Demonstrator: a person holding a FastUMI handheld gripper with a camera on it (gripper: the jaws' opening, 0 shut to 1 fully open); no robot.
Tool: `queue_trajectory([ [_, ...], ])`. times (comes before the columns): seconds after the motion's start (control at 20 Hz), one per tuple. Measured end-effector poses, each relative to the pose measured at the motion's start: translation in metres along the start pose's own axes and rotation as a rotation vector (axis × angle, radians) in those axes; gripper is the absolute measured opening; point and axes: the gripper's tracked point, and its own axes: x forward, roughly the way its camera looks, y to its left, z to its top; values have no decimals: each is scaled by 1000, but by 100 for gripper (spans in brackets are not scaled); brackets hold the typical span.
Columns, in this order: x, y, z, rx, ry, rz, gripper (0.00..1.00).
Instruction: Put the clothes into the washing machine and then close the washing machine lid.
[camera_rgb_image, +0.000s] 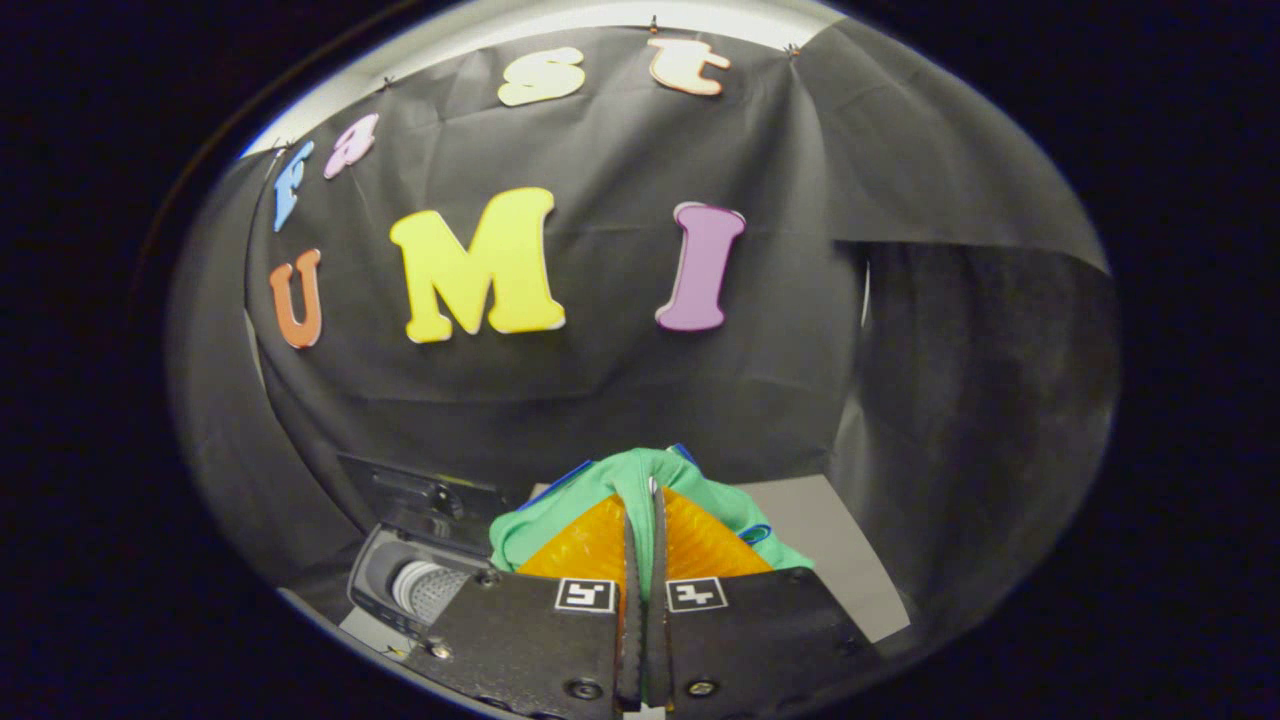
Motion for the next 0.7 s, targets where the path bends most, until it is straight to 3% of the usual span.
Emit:
queue_trajectory([
  [0.4,-1,128,15,-68,-22,207,6],
  [0.7,12,246,-2,-146,12,378,5],
])
